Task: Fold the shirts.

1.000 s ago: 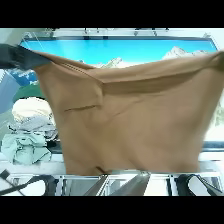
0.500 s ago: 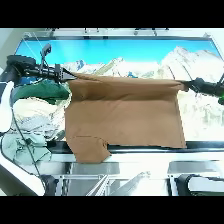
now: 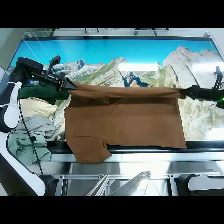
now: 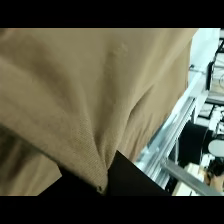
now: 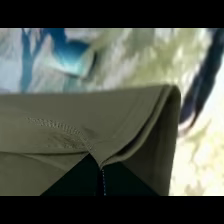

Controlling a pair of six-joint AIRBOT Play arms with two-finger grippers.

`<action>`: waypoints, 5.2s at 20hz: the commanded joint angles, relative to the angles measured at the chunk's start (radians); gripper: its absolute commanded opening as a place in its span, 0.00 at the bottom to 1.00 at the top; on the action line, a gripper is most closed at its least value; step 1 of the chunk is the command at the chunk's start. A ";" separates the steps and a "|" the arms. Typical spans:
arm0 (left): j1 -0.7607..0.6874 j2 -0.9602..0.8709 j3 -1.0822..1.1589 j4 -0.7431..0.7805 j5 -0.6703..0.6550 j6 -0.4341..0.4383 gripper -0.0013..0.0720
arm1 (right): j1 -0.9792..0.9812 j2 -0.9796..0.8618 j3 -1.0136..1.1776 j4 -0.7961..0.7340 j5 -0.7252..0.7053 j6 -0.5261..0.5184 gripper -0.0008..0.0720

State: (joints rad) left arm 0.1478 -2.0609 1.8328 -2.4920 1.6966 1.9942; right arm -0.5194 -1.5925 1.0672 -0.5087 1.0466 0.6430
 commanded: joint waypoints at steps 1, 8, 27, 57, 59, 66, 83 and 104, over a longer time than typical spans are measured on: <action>-0.018 -0.003 -0.064 0.068 0.039 -0.052 0.05 | -0.007 -0.003 -0.046 -0.120 0.021 0.045 0.03; 0.025 0.040 -0.282 0.067 -0.115 -0.038 0.05 | -0.007 -0.005 -0.115 -0.119 -0.040 0.008 0.03; 0.212 0.653 -0.895 0.274 -0.061 -0.201 0.82 | -0.197 0.208 -0.254 -0.204 0.068 0.236 0.59; -0.033 1.127 -1.664 -0.053 -0.683 -0.098 0.06 | -0.192 0.209 -0.311 0.033 0.231 0.171 0.59; -0.033 1.093 -1.664 -0.048 -0.668 -0.068 0.06 | -0.192 0.209 -0.311 -0.116 0.240 0.291 0.59; -0.031 0.956 -1.664 -0.050 -0.618 0.023 0.06 | -0.192 0.209 -0.311 -0.719 0.231 0.575 0.59; -0.031 0.972 -1.520 -0.049 -0.542 0.056 0.06 | -0.190 0.207 -0.430 -0.403 0.345 0.304 0.14; 0.266 1.088 -1.453 -0.008 -0.311 0.053 0.06 | -0.357 0.308 -0.265 -0.253 0.532 0.352 0.03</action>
State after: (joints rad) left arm 0.4053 -0.9737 0.3813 -2.4691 1.3598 2.0464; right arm -0.8711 -1.2858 0.8013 -0.7883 1.5890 1.0134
